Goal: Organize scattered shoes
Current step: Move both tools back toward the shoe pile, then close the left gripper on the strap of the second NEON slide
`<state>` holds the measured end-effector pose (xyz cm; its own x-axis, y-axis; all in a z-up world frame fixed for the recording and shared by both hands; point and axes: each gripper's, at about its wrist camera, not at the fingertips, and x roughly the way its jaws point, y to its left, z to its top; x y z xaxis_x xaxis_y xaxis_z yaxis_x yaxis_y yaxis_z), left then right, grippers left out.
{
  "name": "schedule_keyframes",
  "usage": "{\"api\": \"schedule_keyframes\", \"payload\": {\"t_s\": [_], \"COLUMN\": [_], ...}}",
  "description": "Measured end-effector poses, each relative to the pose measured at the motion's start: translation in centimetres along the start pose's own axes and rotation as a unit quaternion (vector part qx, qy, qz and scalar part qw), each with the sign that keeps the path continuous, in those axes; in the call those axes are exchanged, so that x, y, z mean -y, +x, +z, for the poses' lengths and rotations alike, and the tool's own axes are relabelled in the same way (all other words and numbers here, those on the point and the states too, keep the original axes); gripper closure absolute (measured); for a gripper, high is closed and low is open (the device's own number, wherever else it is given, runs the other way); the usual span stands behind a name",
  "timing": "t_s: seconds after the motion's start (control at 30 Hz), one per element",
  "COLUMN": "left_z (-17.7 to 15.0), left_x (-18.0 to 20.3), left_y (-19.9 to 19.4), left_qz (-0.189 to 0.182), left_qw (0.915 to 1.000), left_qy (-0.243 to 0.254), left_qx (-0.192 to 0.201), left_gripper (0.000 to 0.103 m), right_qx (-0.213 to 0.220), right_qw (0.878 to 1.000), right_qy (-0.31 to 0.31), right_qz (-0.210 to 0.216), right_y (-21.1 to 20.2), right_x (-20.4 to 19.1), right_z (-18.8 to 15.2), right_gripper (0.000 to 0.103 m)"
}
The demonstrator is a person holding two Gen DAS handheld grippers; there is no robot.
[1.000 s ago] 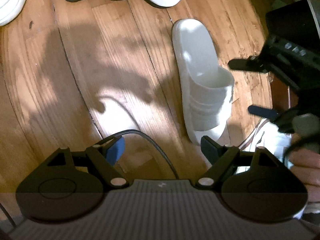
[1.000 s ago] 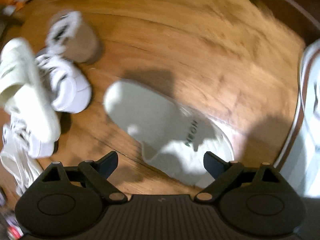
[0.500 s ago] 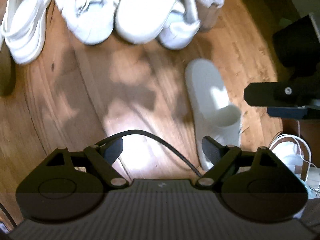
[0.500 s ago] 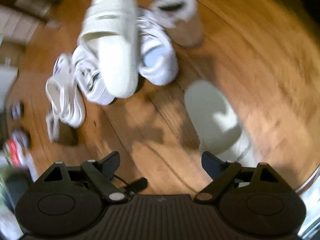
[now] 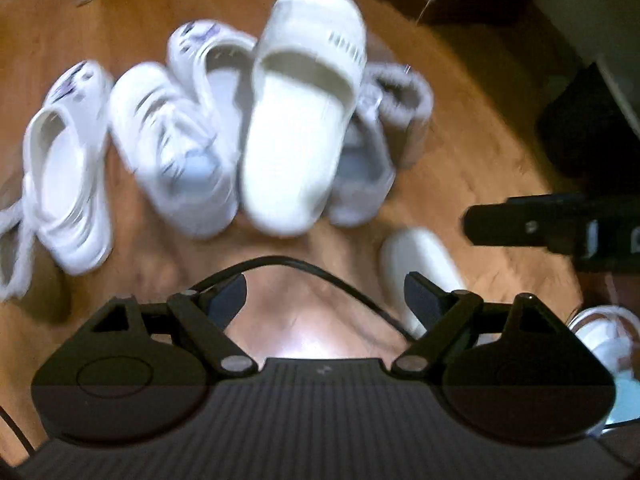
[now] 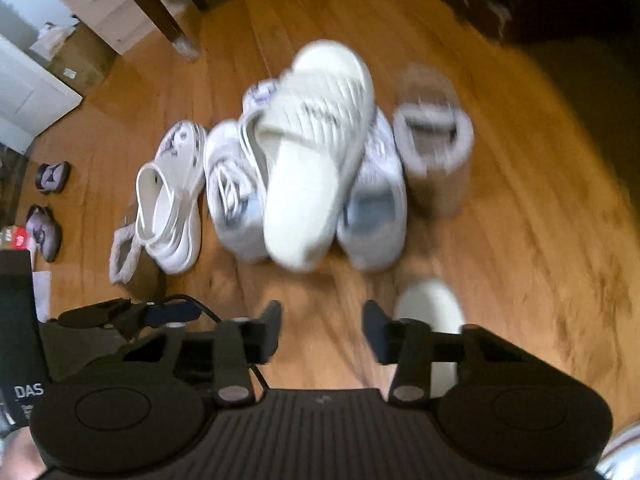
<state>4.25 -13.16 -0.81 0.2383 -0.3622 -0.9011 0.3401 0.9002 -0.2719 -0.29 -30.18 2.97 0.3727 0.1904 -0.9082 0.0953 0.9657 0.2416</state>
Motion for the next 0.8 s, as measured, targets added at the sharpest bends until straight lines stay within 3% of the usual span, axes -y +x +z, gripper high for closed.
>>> {"api": "schedule_keyframes", "payload": {"t_s": [0.07, 0.13, 0.2, 0.3, 0.37, 0.43, 0.5, 0.57, 0.67, 0.8], "left_z": [1.5, 3.1, 4.3, 5.4, 6.3, 7.0, 7.6, 8.1, 7.8, 7.4], "left_x": [0.0, 0.3, 0.5, 0.3, -0.4, -1.1, -1.6, -2.7, -4.0, -4.2], "left_y": [0.8, 1.8, 2.6, 3.6, 4.4, 4.9, 5.3, 5.8, 5.9, 5.3], "left_qz": [0.000, 0.005, 0.012, 0.024, 0.021, 0.016, -0.002, -0.045, -0.102, -0.117], "left_qw": [0.9998, 0.9992, 0.9978, 0.9956, 0.9957, 0.9960, 0.9977, 0.9980, 0.9896, 0.9851], "left_qy": [0.002, 0.017, 0.039, 0.052, 0.039, 0.024, 0.006, -0.040, -0.099, -0.099], "left_qx": [0.021, 0.035, 0.053, 0.075, 0.082, 0.085, 0.067, 0.021, -0.024, -0.078], "left_gripper": [0.019, 0.020, 0.022, 0.032, 0.040, 0.040, 0.039, 0.035, 0.032, 0.024], "right_qx": [0.025, 0.049, 0.067, 0.089, 0.085, 0.080, 0.073, 0.063, 0.051, 0.055], "right_qw": [1.000, 0.997, 0.995, 0.990, 0.991, 0.993, 0.994, 0.994, 0.993, 0.992], "right_qy": [-0.002, -0.013, -0.026, -0.025, 0.001, 0.027, 0.053, 0.081, 0.102, 0.101], "right_qz": [-0.019, -0.052, -0.071, -0.111, -0.101, -0.087, -0.069, -0.047, -0.037, -0.048], "right_y": [-0.2, -0.4, -0.6, -0.8, -0.6, -0.4, -0.1, 0.3, 0.7, 0.6], "right_x": [-0.2, -0.5, -0.6, 0.4, 1.5, 2.6, 3.6, 4.5, 5.6, 6.4], "right_z": [0.7, 1.9, 2.5, 3.1, 3.4, 3.6, 3.7, 3.7, 3.8, 3.8], "right_gripper": [0.061, 0.044, 0.044, 0.044, 0.044, 0.043, 0.043, 0.041, 0.041, 0.040]}}
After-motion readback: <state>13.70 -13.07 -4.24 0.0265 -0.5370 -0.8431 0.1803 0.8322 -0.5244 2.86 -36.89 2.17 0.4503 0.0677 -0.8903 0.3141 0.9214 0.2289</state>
